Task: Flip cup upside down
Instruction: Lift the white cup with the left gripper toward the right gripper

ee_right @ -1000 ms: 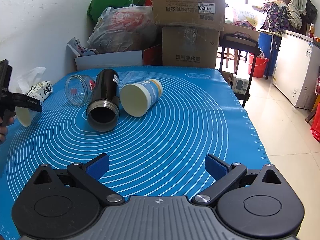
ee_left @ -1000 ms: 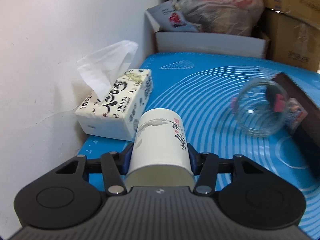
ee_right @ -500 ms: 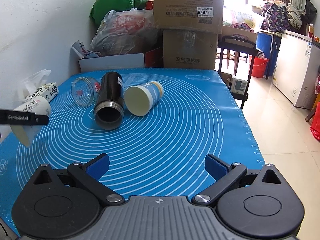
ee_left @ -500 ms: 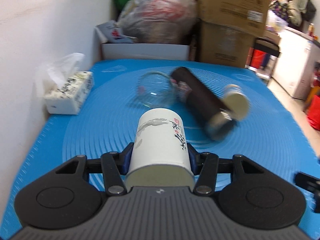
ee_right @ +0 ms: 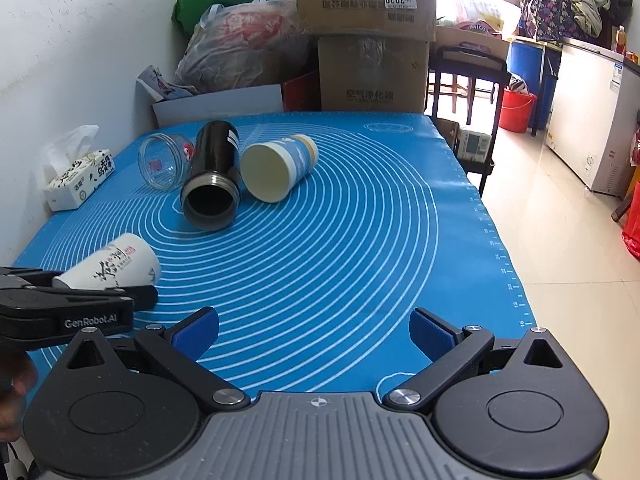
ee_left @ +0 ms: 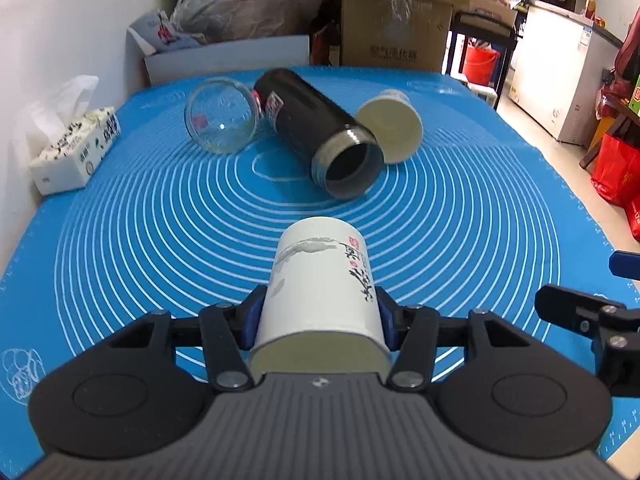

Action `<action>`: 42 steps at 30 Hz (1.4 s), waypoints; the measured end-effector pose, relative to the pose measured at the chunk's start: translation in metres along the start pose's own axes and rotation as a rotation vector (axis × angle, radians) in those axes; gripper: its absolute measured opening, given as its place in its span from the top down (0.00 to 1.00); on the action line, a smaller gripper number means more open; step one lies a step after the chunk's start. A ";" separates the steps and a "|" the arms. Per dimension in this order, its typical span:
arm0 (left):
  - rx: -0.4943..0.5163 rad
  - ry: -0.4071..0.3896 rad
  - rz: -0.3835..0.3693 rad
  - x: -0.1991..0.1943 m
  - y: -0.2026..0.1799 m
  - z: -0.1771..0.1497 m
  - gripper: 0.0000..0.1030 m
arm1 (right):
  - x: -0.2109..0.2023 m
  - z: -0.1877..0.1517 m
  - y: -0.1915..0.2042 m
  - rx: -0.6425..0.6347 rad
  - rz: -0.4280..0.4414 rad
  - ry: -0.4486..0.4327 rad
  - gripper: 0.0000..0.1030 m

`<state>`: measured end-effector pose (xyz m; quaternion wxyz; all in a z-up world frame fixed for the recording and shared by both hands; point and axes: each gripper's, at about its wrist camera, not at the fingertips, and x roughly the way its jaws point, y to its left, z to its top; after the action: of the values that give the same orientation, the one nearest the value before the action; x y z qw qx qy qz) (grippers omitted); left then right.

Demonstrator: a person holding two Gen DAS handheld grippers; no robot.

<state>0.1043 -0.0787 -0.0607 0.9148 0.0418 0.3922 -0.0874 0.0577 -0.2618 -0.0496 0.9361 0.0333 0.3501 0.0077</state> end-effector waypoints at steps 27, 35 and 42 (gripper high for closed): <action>0.020 0.013 -0.019 -0.003 0.000 -0.001 0.26 | 0.002 0.000 0.002 0.004 0.003 0.018 0.00; 0.003 -0.043 -0.087 -0.037 0.005 0.013 0.24 | 0.002 0.012 0.007 -0.001 0.032 0.027 0.00; -0.052 -0.103 0.022 -0.063 0.040 0.032 0.08 | 0.000 0.043 0.027 -0.041 0.100 0.048 0.00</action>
<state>0.0919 -0.0362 0.0069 0.9355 0.0178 0.3462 -0.0691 0.0867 -0.2375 -0.0155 0.9264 0.0316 0.3699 0.0623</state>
